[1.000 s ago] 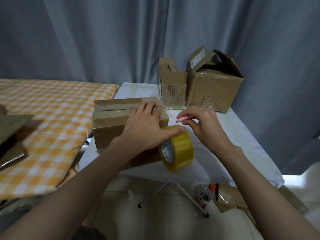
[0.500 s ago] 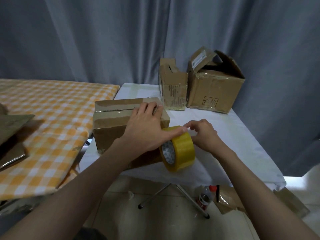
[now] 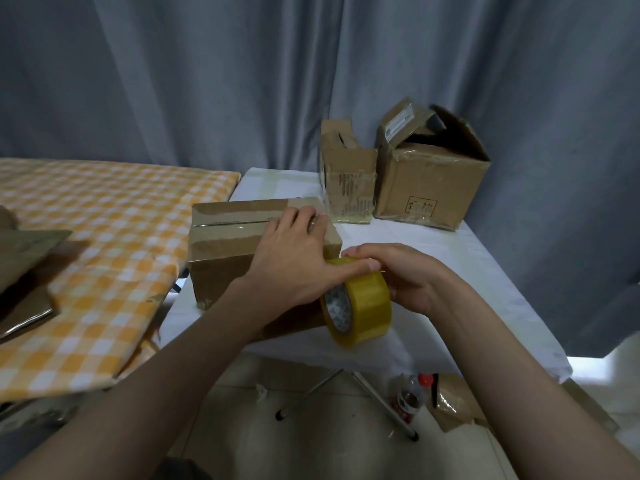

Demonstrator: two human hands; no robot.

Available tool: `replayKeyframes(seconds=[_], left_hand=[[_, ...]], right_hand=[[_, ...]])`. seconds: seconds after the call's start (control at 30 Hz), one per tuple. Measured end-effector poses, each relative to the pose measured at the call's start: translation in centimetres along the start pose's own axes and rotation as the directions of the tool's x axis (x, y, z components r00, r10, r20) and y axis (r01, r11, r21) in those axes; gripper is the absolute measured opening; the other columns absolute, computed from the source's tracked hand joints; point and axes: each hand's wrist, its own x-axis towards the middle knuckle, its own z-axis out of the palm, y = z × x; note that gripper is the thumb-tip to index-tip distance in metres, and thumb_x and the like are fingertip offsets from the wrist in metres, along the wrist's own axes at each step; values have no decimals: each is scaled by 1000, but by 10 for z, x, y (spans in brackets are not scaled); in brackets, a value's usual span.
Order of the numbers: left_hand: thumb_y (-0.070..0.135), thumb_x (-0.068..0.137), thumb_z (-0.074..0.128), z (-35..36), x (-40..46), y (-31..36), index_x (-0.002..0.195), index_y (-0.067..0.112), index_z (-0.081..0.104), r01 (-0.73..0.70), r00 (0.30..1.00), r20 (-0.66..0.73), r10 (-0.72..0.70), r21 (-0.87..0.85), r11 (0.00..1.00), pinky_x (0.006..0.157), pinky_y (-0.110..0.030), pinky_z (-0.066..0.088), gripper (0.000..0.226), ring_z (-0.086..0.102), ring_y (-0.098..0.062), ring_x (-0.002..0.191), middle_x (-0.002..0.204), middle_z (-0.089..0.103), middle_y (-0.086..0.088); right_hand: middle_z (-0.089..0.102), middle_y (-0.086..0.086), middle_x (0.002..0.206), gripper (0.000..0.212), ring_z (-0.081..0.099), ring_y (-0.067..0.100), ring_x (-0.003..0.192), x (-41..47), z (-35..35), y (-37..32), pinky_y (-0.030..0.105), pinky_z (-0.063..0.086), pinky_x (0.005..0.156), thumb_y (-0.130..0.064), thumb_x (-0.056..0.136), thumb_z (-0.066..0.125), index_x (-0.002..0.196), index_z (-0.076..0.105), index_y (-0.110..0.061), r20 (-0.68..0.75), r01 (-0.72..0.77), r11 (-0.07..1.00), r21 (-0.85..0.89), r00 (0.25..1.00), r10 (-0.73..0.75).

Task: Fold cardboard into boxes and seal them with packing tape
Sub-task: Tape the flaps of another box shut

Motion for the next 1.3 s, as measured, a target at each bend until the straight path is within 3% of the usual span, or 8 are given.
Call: replayKeyframes(seconds=[0.17,0.33,0.5,0.67,0.77,1.03,1.2,1.3], left_hand=[[86,81,2,-7,10,-4,132,20,56,3,1000,-26,-5,-65,998,100,-43,34,99,39,-23,120,130,47,0],[70,94,24,-7,25,-9,127,22,54,-11,1000,-12,10,-46,999,98,-44,39,65,39,-24,115,125,45,-2],[74,87,36,-3,29,-11,127,25,52,-29,1000,-4,29,-35,999,97,-43,38,65,38,-24,115,123,42,-1],[77,80,37,-1,26,-20,119,26,52,8,1000,-2,-8,-102,995,94,-42,37,66,37,-24,113,119,40,0],[77,80,41,0,26,-22,118,26,53,3,1000,-6,-3,-107,994,94,-42,37,65,37,-25,113,120,41,-1],[68,86,50,-1,22,-19,123,18,52,-93,995,-45,92,-29,995,94,-42,40,62,38,-25,113,125,45,-4],[63,86,55,2,21,-19,128,18,48,-143,987,-85,140,-27,989,95,-38,39,63,38,-24,114,127,43,-4],[63,80,64,3,19,-22,138,21,41,-202,978,-42,202,10,979,99,-39,38,76,35,-24,117,130,39,-4]], right_hand=[[54,16,101,21,53,29,92,-1,7,3,36,51,73,-13,88,69,108,70,-5,-38,-3,987,163,999,9],[49,12,101,9,48,27,92,-3,10,4,37,46,75,-9,85,72,94,71,-9,-72,-6,972,236,997,24],[59,13,105,10,58,24,92,-1,9,3,37,51,80,-9,85,73,95,73,-8,-104,15,978,207,995,7],[66,11,106,9,65,21,85,-8,-3,5,28,60,62,-10,84,76,93,74,-8,-170,9,982,191,985,24],[73,9,96,9,68,21,85,-19,-20,8,33,60,73,-13,84,77,92,75,-9,-210,12,985,174,977,25],[69,-6,82,2,61,9,72,-33,-14,10,21,49,54,-18,93,68,92,69,-20,-161,232,964,129,964,-211],[64,0,88,9,60,10,72,-40,-15,8,22,48,53,-18,96,64,89,69,-23,-149,329,936,127,939,-310],[65,-1,89,19,60,9,73,-44,-16,9,23,48,53,-13,97,58,86,70,-23,-179,368,923,109,921,-346]])
